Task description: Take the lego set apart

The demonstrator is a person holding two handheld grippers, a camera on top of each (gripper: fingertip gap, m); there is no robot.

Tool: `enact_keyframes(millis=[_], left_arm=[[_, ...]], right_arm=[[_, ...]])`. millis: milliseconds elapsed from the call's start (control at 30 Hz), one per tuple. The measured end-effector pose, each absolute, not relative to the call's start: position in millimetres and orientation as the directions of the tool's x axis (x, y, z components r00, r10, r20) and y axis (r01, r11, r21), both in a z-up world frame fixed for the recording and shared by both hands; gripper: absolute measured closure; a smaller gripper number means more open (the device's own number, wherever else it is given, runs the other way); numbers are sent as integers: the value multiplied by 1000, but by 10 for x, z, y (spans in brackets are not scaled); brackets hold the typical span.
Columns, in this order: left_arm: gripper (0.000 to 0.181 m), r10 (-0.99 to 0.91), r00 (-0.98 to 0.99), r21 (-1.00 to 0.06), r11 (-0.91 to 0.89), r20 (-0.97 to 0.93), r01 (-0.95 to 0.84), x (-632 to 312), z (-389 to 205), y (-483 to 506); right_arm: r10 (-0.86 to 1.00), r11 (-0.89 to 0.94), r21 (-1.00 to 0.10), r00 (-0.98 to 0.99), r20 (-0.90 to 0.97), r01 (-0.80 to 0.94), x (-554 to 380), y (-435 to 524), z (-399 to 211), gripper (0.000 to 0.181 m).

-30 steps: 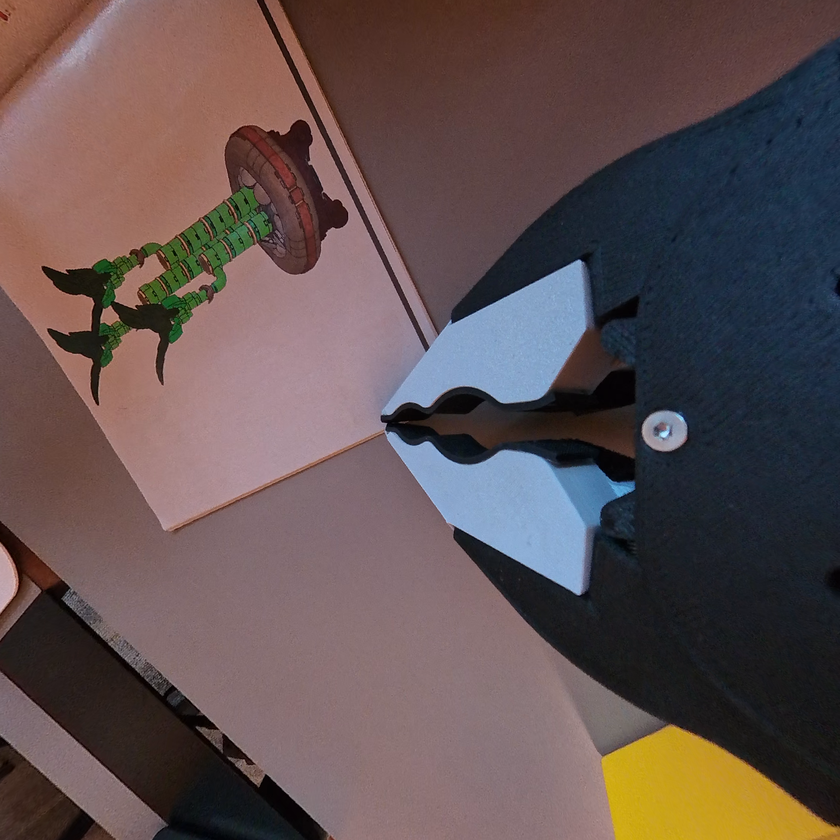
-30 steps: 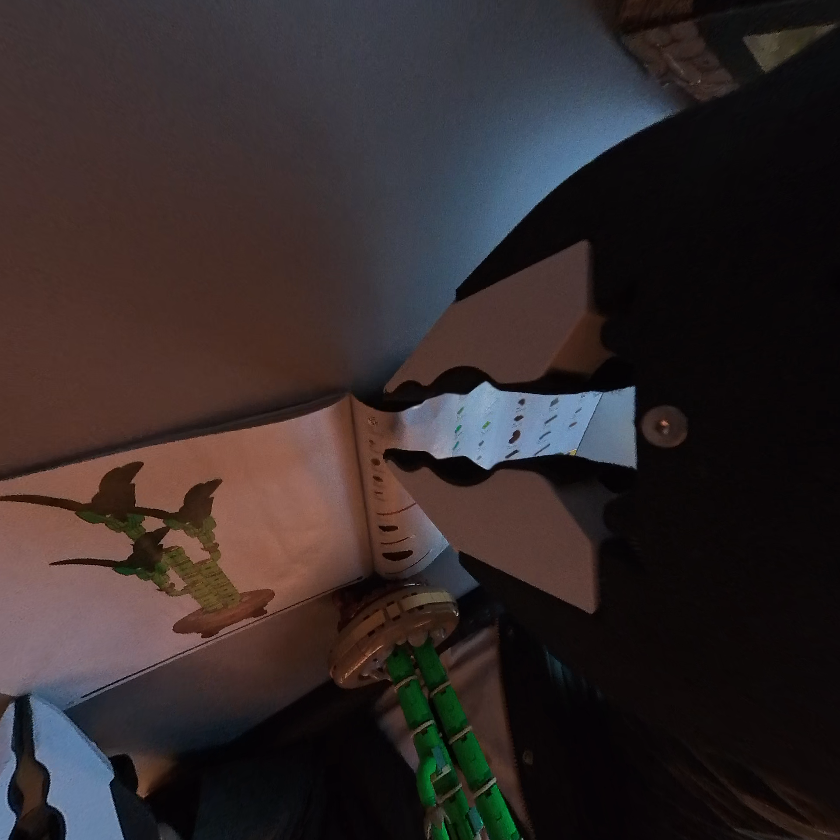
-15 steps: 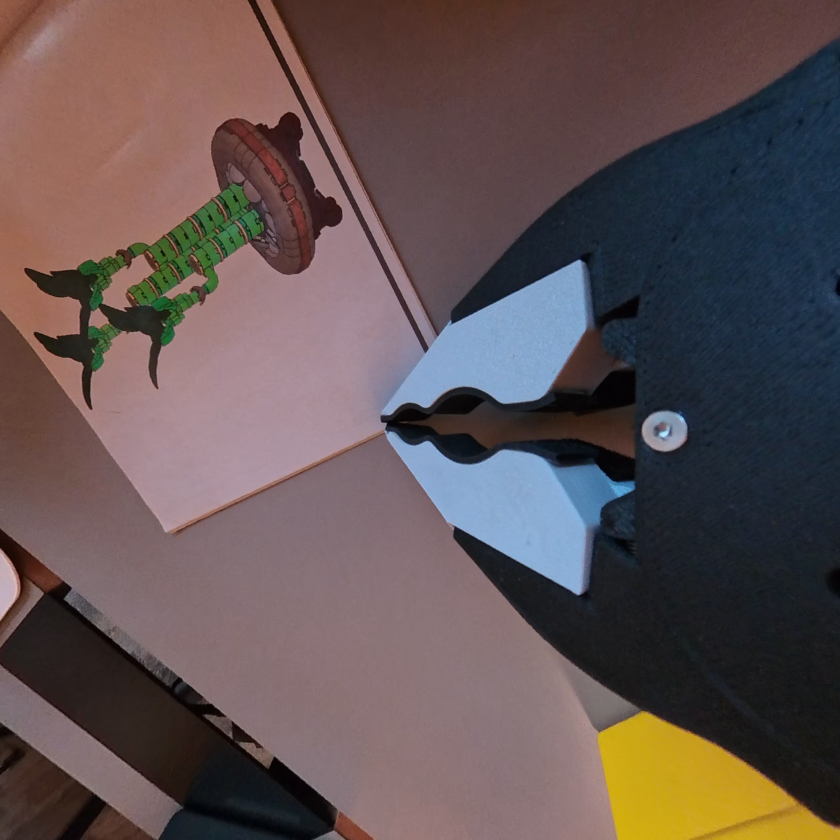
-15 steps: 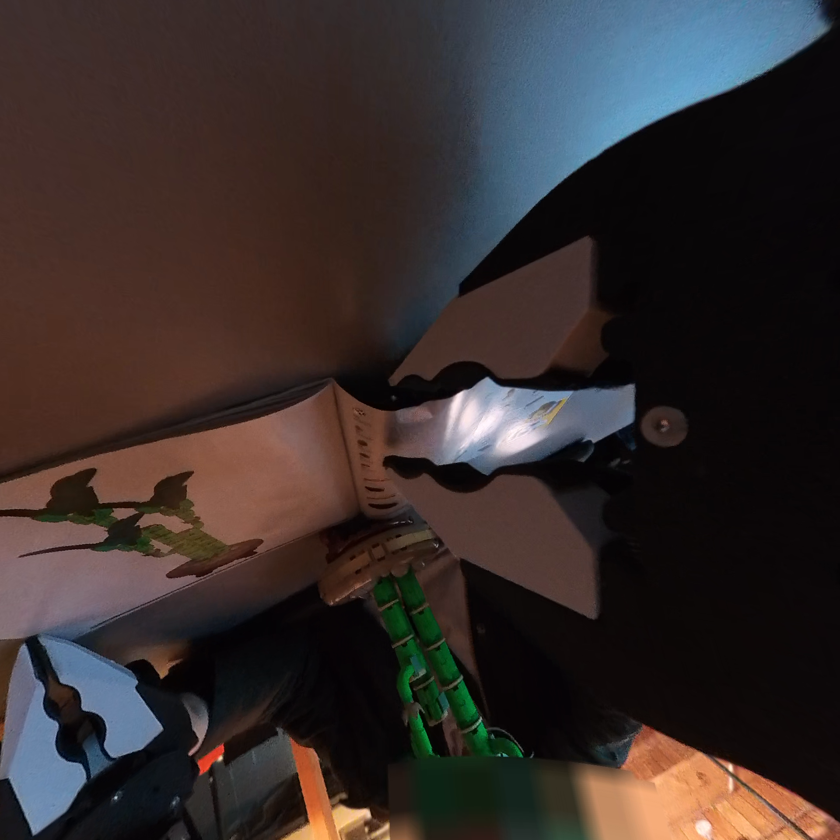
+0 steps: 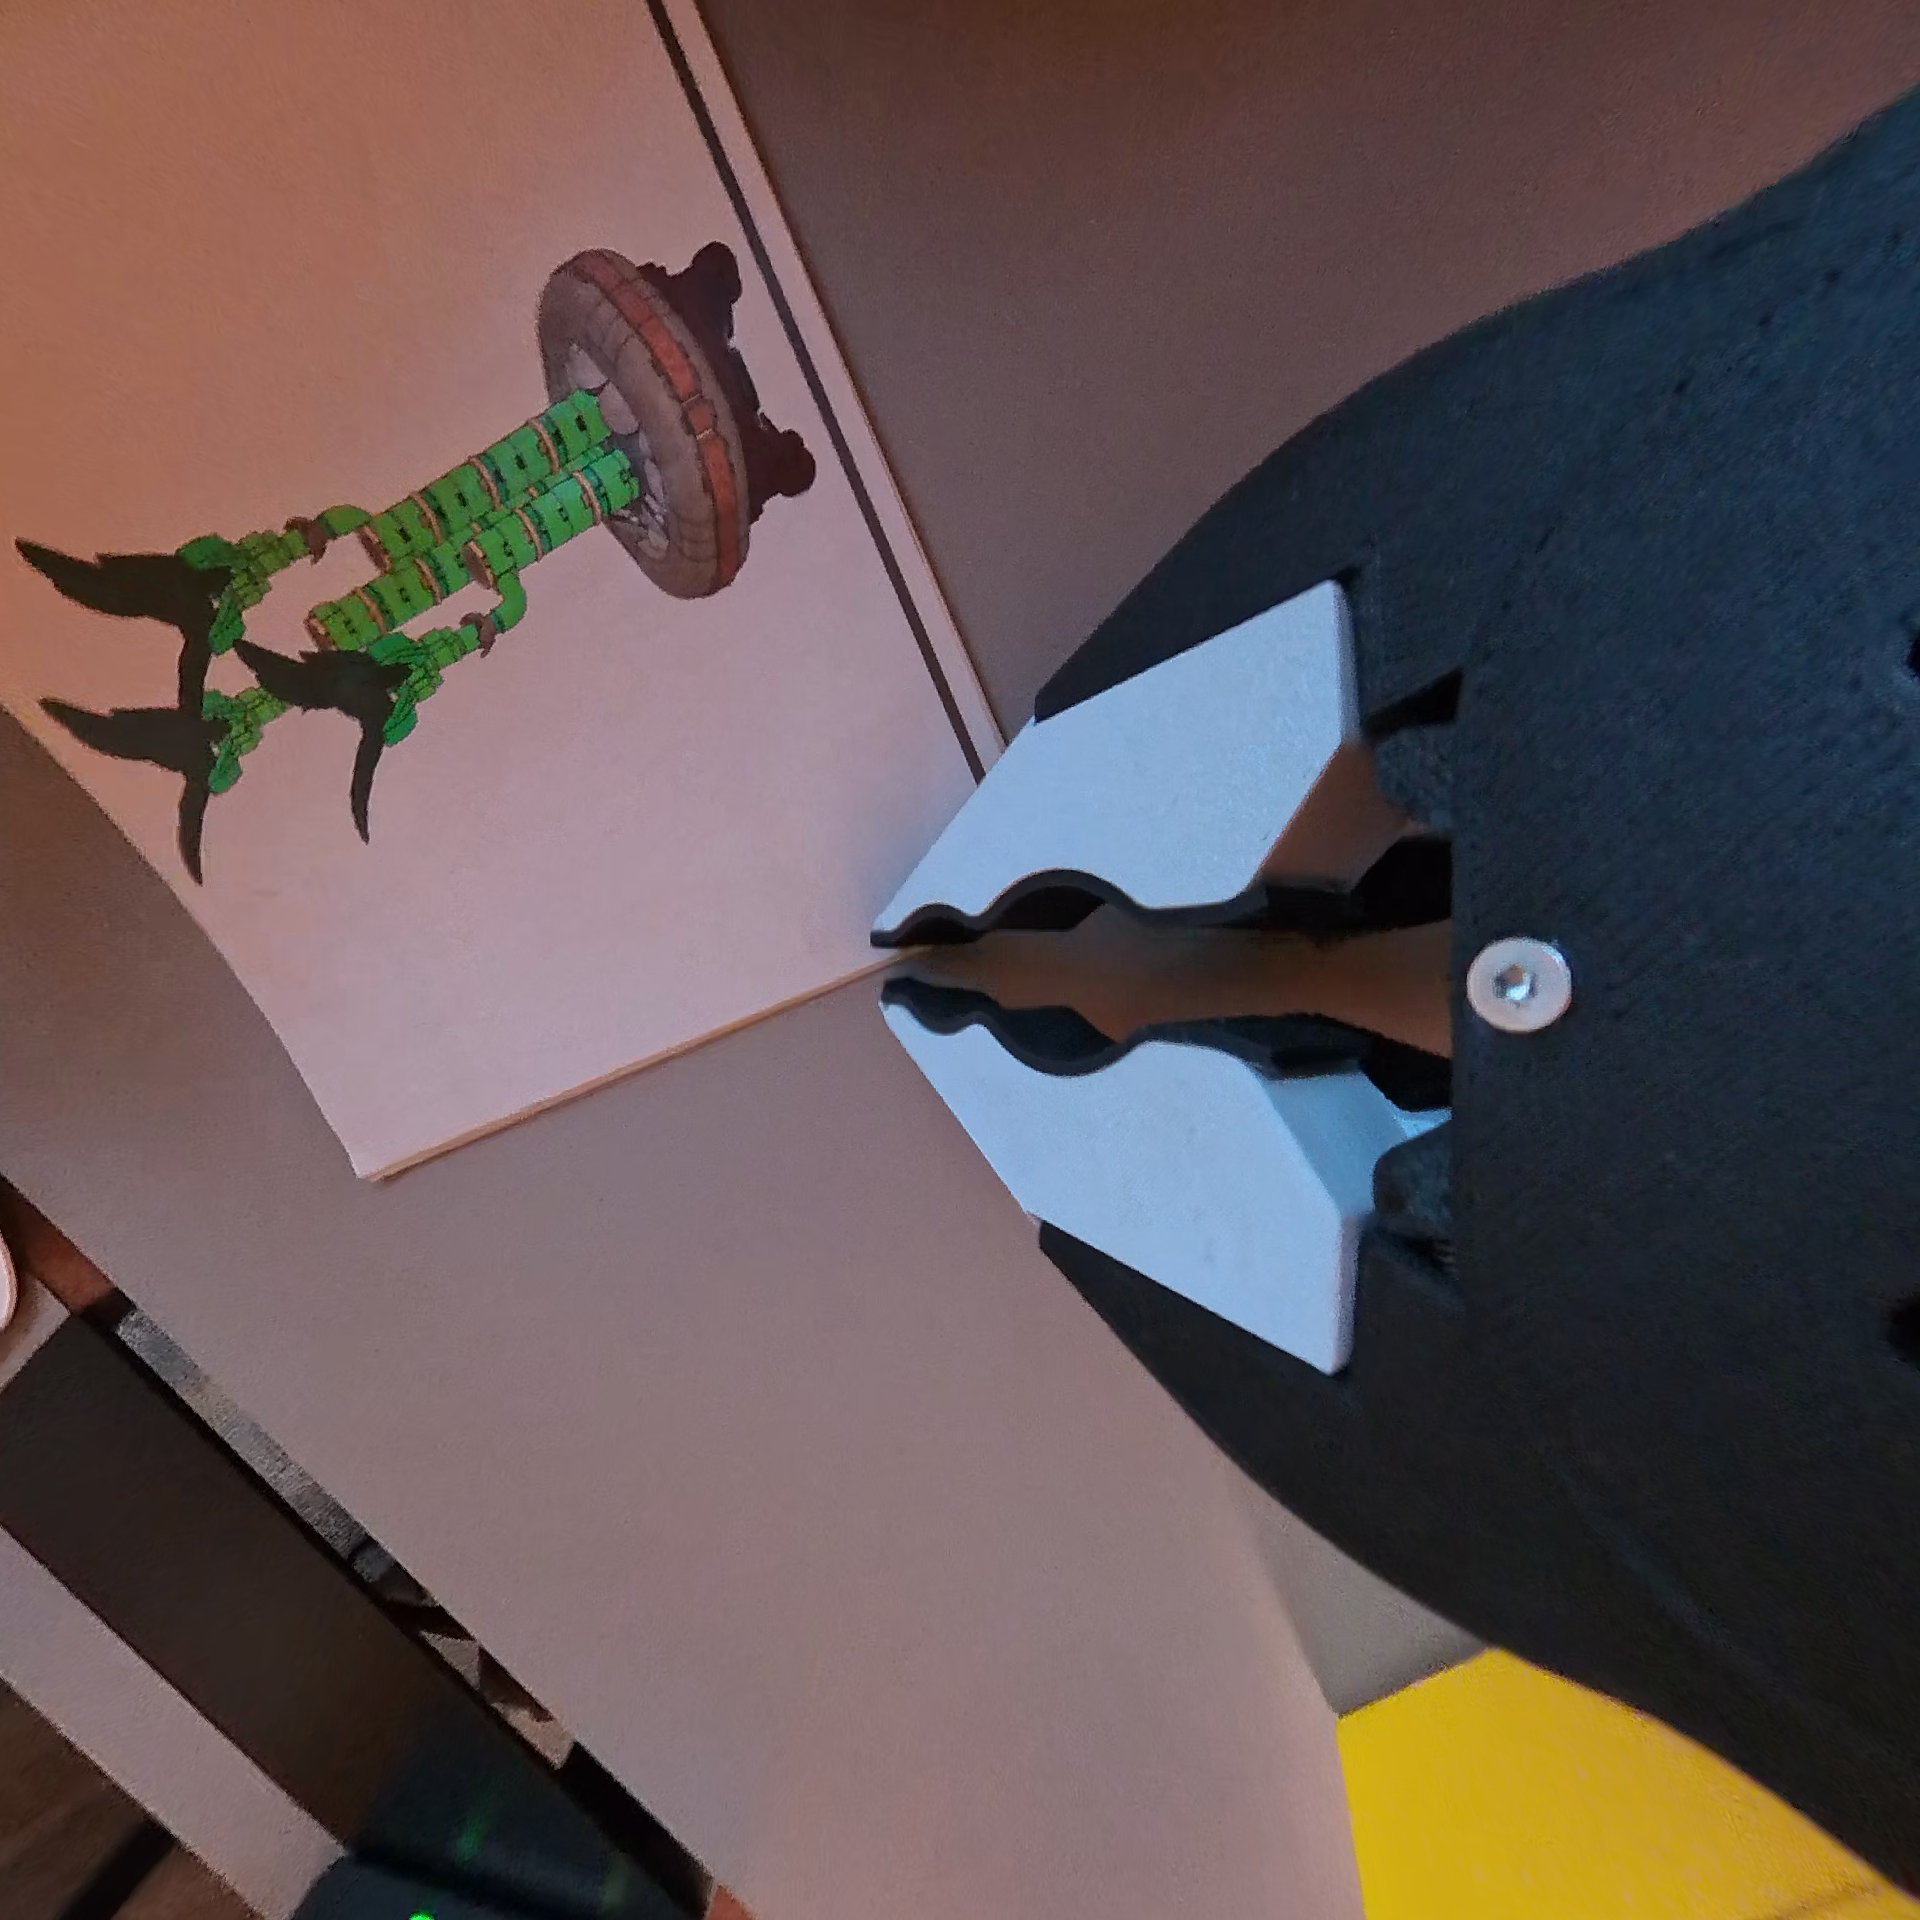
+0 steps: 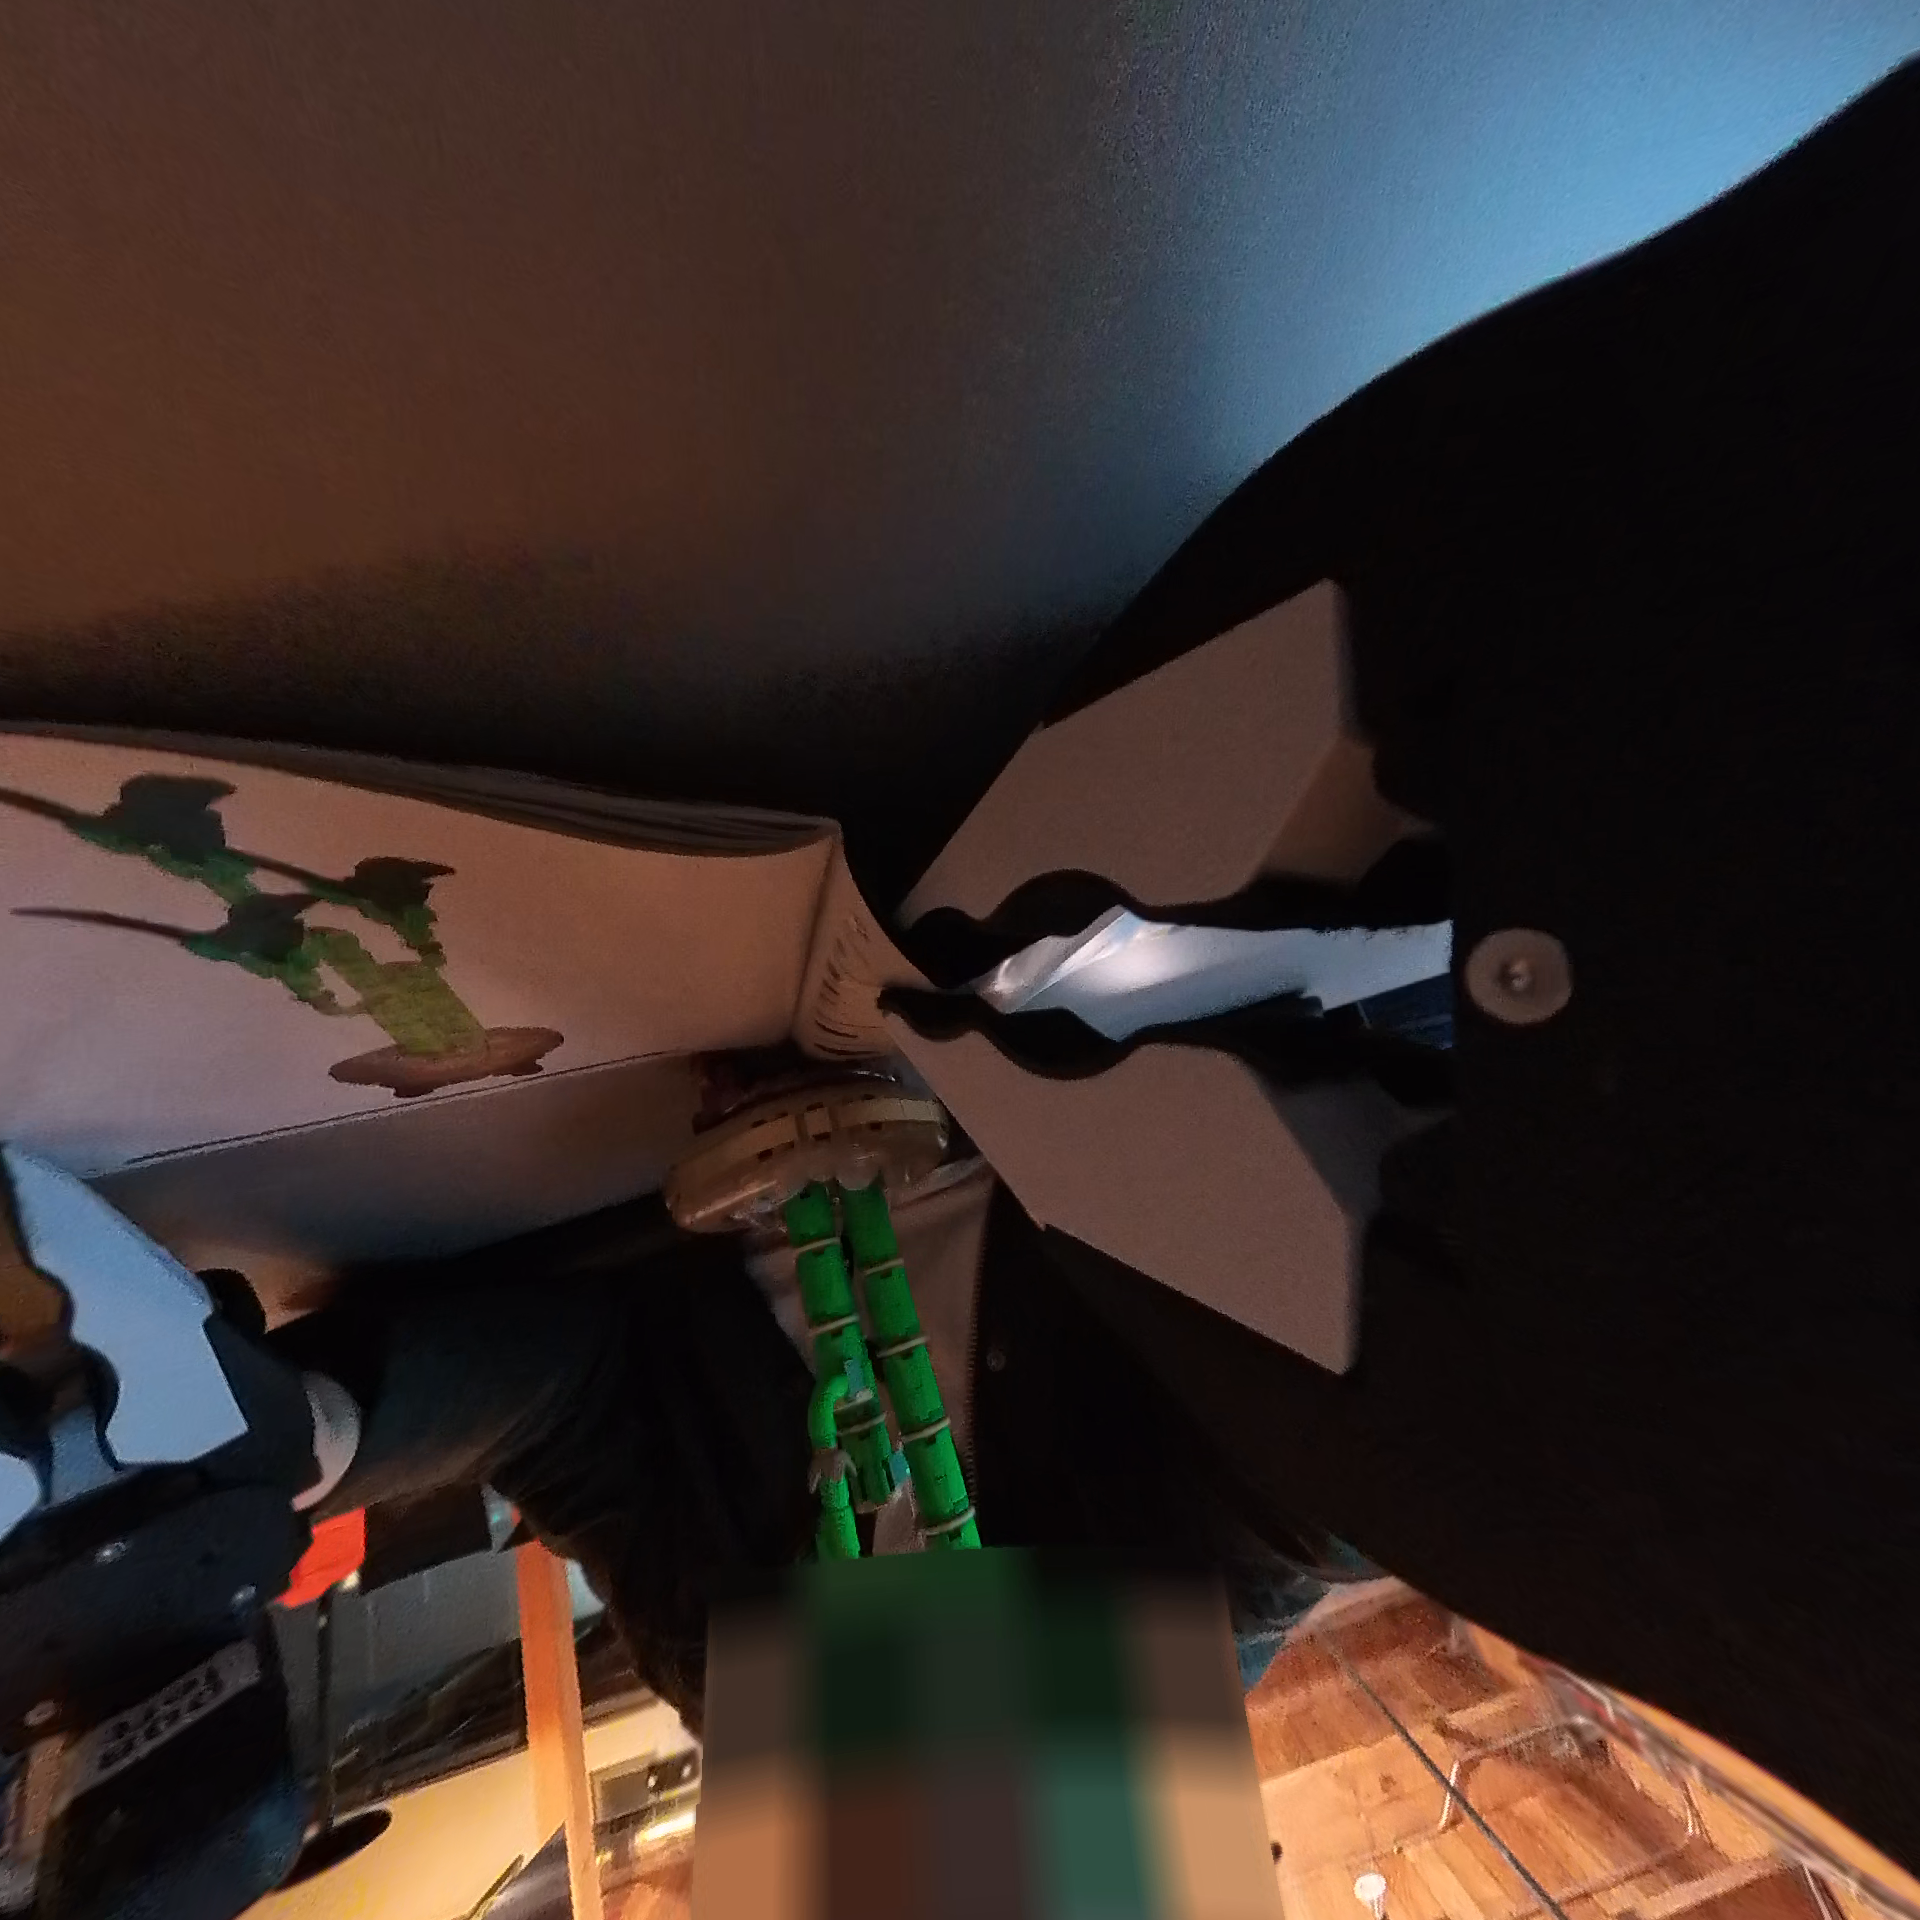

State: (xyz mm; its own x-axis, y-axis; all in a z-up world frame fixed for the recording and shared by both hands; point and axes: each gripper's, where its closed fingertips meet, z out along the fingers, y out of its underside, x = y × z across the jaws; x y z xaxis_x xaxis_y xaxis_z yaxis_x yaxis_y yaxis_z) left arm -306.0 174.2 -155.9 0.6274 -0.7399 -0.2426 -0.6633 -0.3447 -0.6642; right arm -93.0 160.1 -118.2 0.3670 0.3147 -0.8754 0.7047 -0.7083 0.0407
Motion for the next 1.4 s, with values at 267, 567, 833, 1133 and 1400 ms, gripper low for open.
enact_keyframes(millis=[267, 567, 833, 1133, 1400], left_arm=[[137, -677, 736, -737, -504, 12, -451, -3088, -1531, 1849], [102, -662, 688, -817, -550, 298, -174, -2999, -1282, 2050], [86, -768, 428, -824, -560, 476, -88, -2541, -1064, 2216], [96, -785, 137, -773, -619, 604, -142, -2228, -942, 2461], [155, -577, -169, -602, -773, 799, -203, -2226, -828, 2187]], right_arm=[[558, -590, -60, 353, -751, 805, -1077, 1563, -821, 176], [893, -287, -195, 188, -409, 938, -1267, 1398, -473, 175], [986, -82, -238, 44, -162, 968, -1292, 1321, -332, 173], [1000, 10, -289, -10, -2, 957, -1256, 1330, -307, 171], [998, 34, -290, -15, 67, 957, -1131, 1325, -335, 169]])
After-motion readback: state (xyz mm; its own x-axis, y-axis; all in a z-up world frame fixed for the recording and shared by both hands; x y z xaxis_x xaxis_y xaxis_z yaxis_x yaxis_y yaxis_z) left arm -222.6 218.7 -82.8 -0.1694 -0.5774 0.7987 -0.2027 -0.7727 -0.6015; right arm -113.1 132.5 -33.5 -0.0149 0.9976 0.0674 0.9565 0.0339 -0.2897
